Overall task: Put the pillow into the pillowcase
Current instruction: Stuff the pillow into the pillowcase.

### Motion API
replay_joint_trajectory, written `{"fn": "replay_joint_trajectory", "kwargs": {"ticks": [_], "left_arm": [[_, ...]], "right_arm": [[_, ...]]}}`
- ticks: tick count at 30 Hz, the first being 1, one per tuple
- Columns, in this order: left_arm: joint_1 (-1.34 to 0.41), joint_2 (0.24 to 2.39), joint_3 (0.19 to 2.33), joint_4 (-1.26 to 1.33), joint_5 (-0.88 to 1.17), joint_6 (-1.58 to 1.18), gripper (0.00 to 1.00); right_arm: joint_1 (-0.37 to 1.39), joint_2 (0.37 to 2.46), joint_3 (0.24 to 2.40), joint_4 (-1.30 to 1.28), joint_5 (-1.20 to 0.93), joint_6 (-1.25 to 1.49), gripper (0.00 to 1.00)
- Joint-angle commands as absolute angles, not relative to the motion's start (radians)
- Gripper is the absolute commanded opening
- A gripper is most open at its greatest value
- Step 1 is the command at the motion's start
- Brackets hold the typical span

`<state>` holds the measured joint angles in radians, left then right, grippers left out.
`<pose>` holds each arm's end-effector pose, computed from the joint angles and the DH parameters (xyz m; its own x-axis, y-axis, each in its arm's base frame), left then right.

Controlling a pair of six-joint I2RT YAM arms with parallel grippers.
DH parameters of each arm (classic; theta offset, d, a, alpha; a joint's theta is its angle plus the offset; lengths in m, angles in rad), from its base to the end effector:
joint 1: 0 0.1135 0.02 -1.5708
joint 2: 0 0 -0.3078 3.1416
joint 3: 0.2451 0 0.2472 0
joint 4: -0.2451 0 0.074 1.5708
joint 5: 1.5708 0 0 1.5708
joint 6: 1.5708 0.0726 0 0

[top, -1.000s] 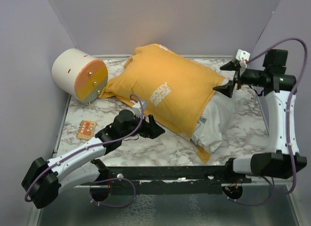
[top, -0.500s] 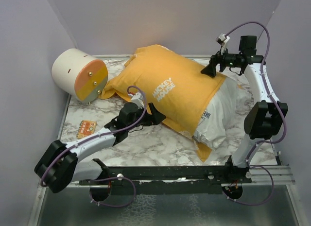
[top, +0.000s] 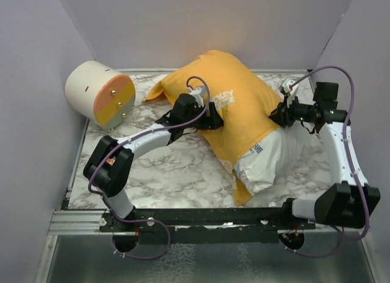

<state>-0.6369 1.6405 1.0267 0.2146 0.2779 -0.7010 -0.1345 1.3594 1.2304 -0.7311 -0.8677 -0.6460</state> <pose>0.3134 -0.2566 0.2756 -0.7387 -0.2250 -0.6353 0.3908 0.6250 -0.6758 0.2847 0.0174 0.3514 -0.3550 -0.3447 -0.8690 -0.7767 0.6261 0.0689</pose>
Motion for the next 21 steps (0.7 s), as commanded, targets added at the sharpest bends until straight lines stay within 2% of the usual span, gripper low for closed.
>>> {"fn": "replay_joint_trajectory", "kwargs": {"ticks": [1, 7, 10, 13, 15, 17, 21], "left_arm": [[-0.649, 1.749, 1.289, 0.21, 0.369, -0.604, 0.76], [-0.674, 1.998, 1.707, 0.029, 0.456, -0.55, 0.76], [-0.674, 2.1, 1.906, -0.084, 0.409, -0.509, 0.77], [-0.673, 2.105, 2.016, -0.207, 0.256, -0.392, 0.79], [-0.665, 2.042, 1.975, -0.219, 0.2, -0.334, 0.8], [-0.649, 1.931, 1.831, -0.163, 0.188, -0.298, 0.81], [-0.583, 1.588, 1.365, 0.058, 0.237, -0.352, 0.86]], "right_arm": [[-0.115, 1.21, 1.138, -1.016, -0.901, -0.81, 0.28], [-0.115, 1.129, 1.2, -1.161, -1.044, -0.922, 0.3], [-0.115, 1.154, 1.269, -1.206, -1.091, -0.984, 0.38], [-0.114, 1.188, 1.372, -1.367, -1.185, -1.185, 0.55], [-0.11, 1.194, 1.407, -1.407, -1.241, -1.295, 0.71], [-0.095, 1.184, 1.39, -1.408, -1.283, -1.398, 0.97], [-0.013, 1.189, 1.338, -1.407, -1.362, -1.615, 1.0]]}}
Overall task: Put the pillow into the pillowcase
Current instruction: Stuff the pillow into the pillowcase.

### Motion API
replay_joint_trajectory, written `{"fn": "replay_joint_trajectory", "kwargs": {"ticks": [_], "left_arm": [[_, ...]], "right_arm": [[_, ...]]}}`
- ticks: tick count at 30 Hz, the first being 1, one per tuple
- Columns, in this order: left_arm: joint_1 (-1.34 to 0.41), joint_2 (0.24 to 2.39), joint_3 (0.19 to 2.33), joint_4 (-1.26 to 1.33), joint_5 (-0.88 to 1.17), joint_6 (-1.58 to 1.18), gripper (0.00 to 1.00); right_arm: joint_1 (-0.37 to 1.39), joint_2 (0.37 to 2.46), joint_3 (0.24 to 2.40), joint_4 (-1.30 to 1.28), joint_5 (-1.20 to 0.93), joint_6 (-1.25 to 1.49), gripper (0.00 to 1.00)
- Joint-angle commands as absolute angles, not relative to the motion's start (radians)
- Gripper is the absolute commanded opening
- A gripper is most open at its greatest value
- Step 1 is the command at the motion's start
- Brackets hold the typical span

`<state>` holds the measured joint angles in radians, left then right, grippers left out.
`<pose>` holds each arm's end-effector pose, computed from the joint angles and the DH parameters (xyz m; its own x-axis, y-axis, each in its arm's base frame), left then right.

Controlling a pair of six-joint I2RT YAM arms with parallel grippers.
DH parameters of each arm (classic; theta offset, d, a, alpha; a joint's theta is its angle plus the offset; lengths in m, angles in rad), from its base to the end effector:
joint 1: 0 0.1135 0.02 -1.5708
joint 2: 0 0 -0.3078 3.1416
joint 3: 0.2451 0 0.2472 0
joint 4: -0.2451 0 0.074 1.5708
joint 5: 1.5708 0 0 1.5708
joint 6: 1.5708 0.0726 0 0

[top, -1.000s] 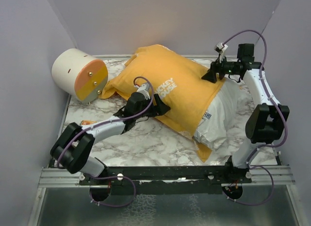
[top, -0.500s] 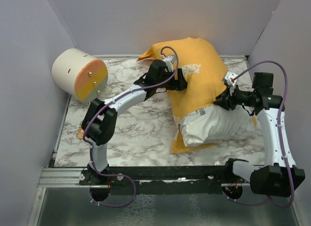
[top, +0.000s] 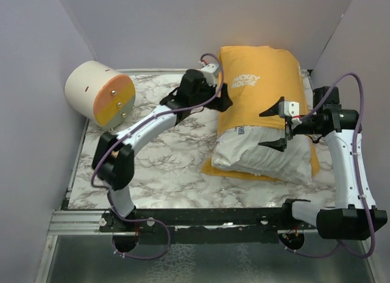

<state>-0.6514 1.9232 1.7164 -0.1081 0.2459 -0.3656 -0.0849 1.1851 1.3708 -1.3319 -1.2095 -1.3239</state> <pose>0.3953 -0.3236 0.3671 -0.5061 -0.0502 -0.8610 0.6331 0.6564 -0.4103 0.1750 0.0533 0.4111 0.1214 -0.3543 -0.9272 -0.9669 0.1690 -0.1911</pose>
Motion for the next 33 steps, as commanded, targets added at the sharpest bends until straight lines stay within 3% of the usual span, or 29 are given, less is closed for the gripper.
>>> {"fn": "replay_joint_trajectory", "kwargs": {"ticks": [1, 5, 8, 10, 13, 17, 20, 23, 27, 33], "left_arm": [[-0.559, 1.511, 1.245, 0.121, 0.264, -0.387, 0.89], [-0.488, 1.269, 0.84, 0.311, 0.336, -0.53, 0.99], [-0.482, 1.22, 0.713, 0.299, 0.423, -0.592, 0.97], [-0.482, 1.224, 0.635, 0.309, 0.465, -0.663, 0.91], [-0.483, 1.211, 0.545, 0.315, 0.48, -0.72, 0.83], [-0.529, 1.192, 0.444, 0.42, 0.451, -0.793, 0.83], [-0.619, 1.269, 0.482, 0.436, 0.413, -0.762, 0.86], [-0.679, 1.38, 0.537, 0.468, 0.395, -0.719, 0.88], [-0.686, 1.516, 0.566, 0.56, 0.382, -0.737, 0.91], [-0.702, 1.647, 0.615, 0.631, 0.419, -0.769, 0.94]], "right_arm": [[0.034, 1.197, 1.333, -1.408, -1.364, -1.649, 1.0], [0.313, 1.24, 1.331, -1.34, -1.251, -1.618, 1.0], [0.538, 1.259, 1.279, -1.174, -1.08, -1.469, 0.99], [0.652, 1.294, 1.256, -1.113, -0.93, -1.416, 0.95], [0.719, 1.327, 1.21, -1.021, -0.758, -1.35, 0.89], [0.721, 1.302, 1.127, -0.862, -0.516, -1.261, 0.83], [0.721, 1.289, 1.093, -0.788, -0.376, -1.222, 0.76], [0.718, 1.274, 1.078, -0.747, -0.339, -1.178, 0.63], [0.689, 1.239, 1.105, -0.722, -0.409, -1.114, 0.25], [0.634, 1.238, 1.192, -0.746, -0.517, -1.059, 0.11]]}}
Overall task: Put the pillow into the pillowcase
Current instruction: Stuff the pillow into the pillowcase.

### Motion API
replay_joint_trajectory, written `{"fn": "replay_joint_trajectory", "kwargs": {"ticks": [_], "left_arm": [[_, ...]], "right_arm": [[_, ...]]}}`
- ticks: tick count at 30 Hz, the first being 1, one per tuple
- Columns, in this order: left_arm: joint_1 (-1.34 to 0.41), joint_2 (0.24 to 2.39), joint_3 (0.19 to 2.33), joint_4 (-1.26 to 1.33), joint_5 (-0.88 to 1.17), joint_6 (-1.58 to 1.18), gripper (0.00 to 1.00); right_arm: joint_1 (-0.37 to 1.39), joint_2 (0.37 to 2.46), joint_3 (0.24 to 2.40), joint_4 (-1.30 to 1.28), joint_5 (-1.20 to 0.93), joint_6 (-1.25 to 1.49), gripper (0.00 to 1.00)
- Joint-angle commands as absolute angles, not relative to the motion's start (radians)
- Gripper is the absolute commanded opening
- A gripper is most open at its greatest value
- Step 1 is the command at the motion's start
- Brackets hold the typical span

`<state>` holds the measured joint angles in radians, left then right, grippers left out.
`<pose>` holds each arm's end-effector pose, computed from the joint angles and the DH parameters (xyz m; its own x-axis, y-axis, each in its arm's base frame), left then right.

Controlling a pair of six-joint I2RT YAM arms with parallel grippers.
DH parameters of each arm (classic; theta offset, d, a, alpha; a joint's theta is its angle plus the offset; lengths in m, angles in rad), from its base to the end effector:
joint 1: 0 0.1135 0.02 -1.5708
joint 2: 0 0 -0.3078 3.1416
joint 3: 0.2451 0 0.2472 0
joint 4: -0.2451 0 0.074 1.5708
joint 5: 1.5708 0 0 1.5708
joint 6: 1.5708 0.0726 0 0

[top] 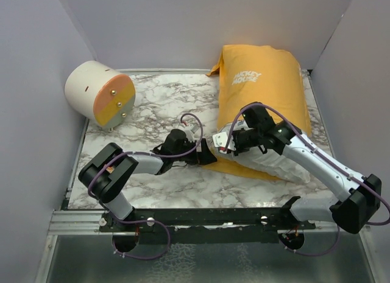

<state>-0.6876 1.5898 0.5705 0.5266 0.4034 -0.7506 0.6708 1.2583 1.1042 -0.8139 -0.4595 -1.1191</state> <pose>0.2343 -0.2293 0.1818 -0.8478 -0.1155 -0.5177 0.3730 0.5640 -0.7367 0.1761 0.1809 0.3143 0.3968 -0.7146 -0.5762 -0.9097 -0.2225 -0.3506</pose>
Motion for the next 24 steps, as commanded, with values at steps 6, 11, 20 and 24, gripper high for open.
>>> {"fn": "replay_joint_trajectory", "kwargs": {"ticks": [6, 11, 20, 24], "left_arm": [[-0.713, 1.736, 0.672, 0.678, 0.471, -0.78, 0.91], [-0.713, 1.81, 0.734, 0.725, 0.52, -0.783, 0.69], [-0.702, 1.753, 0.619, 1.041, 0.65, -0.949, 0.0], [-0.7, 1.472, 0.535, 0.902, 0.647, -0.891, 0.0]], "right_arm": [[0.605, 1.244, 1.226, -0.771, -0.576, -1.039, 0.1], [0.575, 1.238, 1.211, -0.769, -0.589, -1.022, 0.1], [0.443, 1.246, 1.105, -0.749, -0.487, -1.094, 0.09], [0.395, 1.265, 0.989, -0.697, -0.333, -1.167, 0.09]]}}
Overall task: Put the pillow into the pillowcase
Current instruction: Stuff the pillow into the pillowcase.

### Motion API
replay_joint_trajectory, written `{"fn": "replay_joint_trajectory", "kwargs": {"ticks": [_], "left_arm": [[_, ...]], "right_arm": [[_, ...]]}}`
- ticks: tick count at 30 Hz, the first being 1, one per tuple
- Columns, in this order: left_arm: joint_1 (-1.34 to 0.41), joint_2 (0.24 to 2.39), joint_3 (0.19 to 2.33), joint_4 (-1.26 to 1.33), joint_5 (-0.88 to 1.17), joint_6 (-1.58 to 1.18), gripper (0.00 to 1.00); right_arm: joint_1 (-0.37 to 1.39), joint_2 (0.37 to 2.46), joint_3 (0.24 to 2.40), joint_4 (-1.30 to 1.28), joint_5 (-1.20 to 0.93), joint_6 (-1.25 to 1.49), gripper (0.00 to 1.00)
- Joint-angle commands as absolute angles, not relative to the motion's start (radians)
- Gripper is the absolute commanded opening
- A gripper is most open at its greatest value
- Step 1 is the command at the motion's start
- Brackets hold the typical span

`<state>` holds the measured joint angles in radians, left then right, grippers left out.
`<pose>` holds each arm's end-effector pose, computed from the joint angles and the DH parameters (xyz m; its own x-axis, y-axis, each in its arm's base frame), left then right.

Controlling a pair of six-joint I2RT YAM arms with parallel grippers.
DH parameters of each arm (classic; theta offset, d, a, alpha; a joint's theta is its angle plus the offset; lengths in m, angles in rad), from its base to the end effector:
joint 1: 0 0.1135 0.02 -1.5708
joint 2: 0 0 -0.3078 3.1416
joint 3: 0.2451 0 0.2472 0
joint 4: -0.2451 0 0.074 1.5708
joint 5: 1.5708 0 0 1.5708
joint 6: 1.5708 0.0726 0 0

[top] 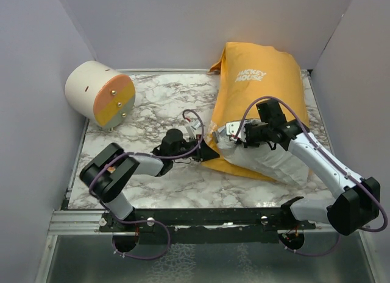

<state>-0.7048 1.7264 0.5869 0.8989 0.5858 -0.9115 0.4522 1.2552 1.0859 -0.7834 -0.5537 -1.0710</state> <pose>0.2429 -0.2593 0.1928 -0.8612 -0.1322 -0.4908 0.4378 0.2977 -0.8484 0.2079 0.1434 0.3142 0.2154 -0.7253 -0.6538 -0.9529 -0.0097 -0.3032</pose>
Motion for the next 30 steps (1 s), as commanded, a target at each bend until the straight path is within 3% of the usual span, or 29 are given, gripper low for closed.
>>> {"fn": "replay_joint_trajectory", "kwargs": {"ticks": [1, 6, 12, 20, 24, 26, 30], "left_arm": [[-0.7, 1.406, 0.538, 0.831, 0.639, -0.871, 0.0], [-0.702, 1.161, 0.582, 0.531, 0.584, -0.789, 0.0], [-0.734, 1.098, 0.569, 0.555, 0.628, -0.859, 0.0], [-0.768, 0.987, 0.574, 0.536, 0.661, -0.884, 0.0], [-0.767, 0.982, 0.559, 0.518, 0.645, -0.87, 0.0], [-0.766, 1.031, 0.546, 0.534, 0.629, -0.861, 0.0], [-0.762, 1.196, 0.551, 0.602, 0.617, -0.846, 0.0]], "right_arm": [[0.39, 1.277, 0.968, -0.676, -0.288, -1.173, 0.09], [0.357, 1.334, 0.918, -0.42, -0.051, -1.158, 0.09], [0.317, 1.424, 0.98, -0.078, 0.132, -1.073, 0.03], [0.259, 1.586, 1.106, 0.113, 0.191, -1.065, 0.02], [0.239, 1.611, 1.14, 0.092, 0.133, -1.042, 0.04], [0.242, 1.591, 1.15, -0.064, -0.053, -1.022, 0.14], [0.297, 1.534, 1.136, -0.51, -0.52, -1.068, 0.53]]}}
